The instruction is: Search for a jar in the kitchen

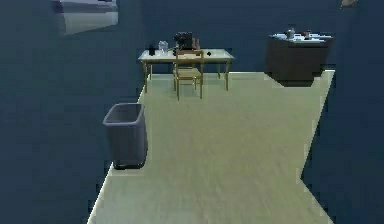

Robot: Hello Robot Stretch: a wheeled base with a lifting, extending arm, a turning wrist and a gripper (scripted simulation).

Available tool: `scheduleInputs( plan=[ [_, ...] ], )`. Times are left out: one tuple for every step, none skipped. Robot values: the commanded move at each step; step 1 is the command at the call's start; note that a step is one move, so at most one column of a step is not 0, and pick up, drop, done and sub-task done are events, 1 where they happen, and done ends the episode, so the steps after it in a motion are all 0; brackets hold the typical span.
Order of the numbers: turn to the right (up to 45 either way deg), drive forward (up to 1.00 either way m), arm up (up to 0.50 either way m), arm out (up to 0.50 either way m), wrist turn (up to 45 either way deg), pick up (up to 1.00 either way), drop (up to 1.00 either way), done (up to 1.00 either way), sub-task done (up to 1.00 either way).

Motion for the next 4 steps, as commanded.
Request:
scheduleInputs(
  plan=[
    [0.0,1.00,0.00,0.00,0.0,0.00,0.00,0.00,0.00],
    [3.0,0.00,0.00,0.00,0.0,0.00,0.00,0.00,0.00],
    [0.0,0.60,0.00,0.00,0.0,0.00,0.00,0.00,0.00],
    [-3.0,0.00,0.00,0.00,0.0,0.00,0.00,0.00,0.00]
  ],
)
